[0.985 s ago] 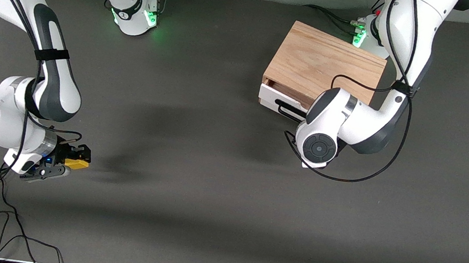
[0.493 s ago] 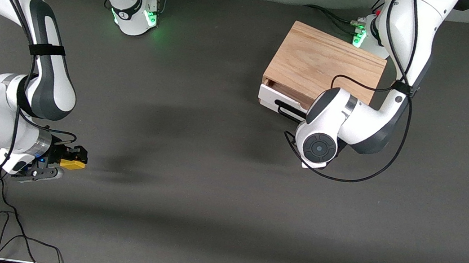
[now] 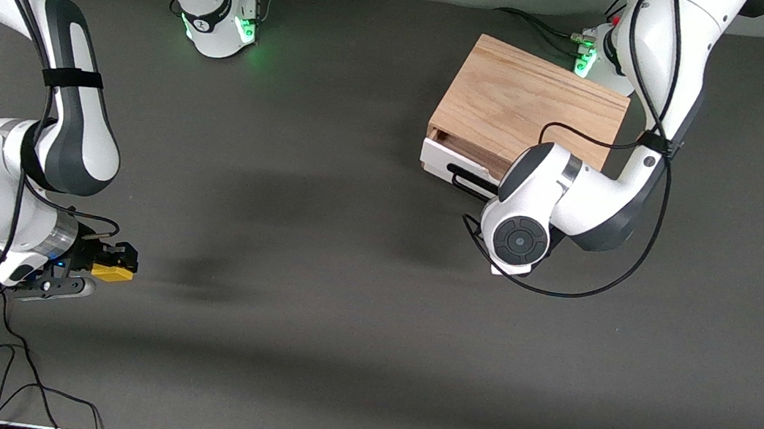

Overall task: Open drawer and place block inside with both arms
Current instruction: 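Lift the yellow cube with the right gripper, then pull the drawer handle outward with the left gripper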

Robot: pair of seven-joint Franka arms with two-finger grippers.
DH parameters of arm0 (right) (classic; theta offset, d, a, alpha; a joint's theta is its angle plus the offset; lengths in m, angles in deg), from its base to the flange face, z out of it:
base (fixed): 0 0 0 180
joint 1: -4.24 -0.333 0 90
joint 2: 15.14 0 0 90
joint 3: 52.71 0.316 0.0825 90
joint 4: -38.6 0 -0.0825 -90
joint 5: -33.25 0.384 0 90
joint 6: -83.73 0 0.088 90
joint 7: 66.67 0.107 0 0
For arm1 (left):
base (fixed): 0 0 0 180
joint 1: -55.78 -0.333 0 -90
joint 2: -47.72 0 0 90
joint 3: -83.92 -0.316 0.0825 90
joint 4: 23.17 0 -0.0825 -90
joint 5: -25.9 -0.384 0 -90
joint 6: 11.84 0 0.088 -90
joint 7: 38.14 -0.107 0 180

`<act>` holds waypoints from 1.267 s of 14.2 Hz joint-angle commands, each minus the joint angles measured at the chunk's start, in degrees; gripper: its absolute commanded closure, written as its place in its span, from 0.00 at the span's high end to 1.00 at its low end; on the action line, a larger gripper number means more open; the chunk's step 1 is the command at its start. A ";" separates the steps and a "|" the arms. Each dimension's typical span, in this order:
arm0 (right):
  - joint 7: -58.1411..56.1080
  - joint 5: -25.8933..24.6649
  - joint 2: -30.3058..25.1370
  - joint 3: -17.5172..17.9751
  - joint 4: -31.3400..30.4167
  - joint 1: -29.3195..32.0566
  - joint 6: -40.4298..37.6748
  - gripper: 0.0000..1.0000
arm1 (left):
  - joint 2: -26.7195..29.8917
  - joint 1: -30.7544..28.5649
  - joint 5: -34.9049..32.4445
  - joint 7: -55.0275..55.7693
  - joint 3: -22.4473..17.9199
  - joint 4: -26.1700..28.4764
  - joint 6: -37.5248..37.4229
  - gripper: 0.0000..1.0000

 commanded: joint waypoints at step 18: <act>4.55 0.63 -0.90 -0.05 9.61 -1.06 -11.57 0.07 | -1.34 -0.52 -6.86 -10.79 -1.19 -7.36 14.13 0.98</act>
